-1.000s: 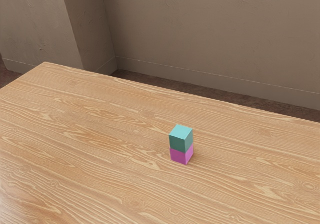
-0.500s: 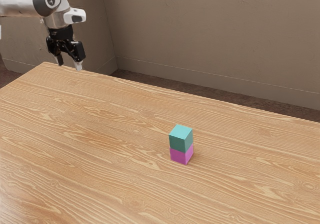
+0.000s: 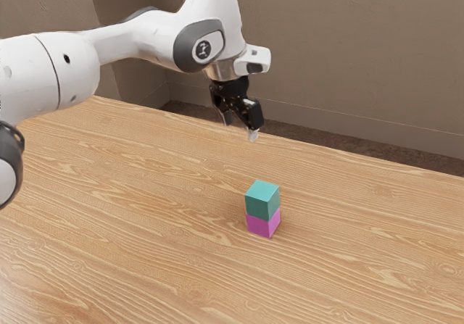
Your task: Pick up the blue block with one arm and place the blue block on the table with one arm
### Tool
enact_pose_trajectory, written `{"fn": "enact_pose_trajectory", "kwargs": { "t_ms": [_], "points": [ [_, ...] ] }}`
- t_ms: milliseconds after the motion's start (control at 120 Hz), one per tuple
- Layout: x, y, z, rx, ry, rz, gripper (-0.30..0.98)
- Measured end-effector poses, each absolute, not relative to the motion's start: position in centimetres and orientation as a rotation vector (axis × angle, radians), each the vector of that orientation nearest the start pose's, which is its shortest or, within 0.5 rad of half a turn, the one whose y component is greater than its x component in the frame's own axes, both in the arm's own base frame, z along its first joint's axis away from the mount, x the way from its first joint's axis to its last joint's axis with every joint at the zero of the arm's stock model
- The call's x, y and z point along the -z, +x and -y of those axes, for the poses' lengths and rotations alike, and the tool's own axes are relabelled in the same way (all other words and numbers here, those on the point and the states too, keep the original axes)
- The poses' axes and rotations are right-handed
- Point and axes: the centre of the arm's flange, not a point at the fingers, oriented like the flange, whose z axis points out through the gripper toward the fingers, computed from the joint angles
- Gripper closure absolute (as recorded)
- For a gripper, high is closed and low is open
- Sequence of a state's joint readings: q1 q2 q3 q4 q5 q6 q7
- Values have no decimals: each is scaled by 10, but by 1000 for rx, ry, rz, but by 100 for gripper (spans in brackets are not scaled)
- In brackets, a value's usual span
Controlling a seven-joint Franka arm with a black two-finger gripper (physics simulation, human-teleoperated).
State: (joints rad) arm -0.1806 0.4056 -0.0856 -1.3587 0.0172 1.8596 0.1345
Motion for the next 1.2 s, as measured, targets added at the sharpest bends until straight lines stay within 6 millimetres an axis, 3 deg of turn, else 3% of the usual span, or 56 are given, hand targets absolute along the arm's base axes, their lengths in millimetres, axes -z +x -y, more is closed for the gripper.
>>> {"fn": "enact_pose_trajectory", "kwargs": {
  "t_ms": [58,192,308,583,742,1000,1200],
  "points": [
    [-483,670,194,127,-3082,-622,2],
    [-415,681,213,29,-3074,-546,2],
    [-388,682,230,7,-3083,-474,2],
    [-382,684,232,12,-3143,-172,2],
    [-362,685,228,-32,-3146,-40,2],
    [-351,681,221,-63,-3132,107,2],
    [-331,680,220,-78,-3126,167,2]
  ]
}}
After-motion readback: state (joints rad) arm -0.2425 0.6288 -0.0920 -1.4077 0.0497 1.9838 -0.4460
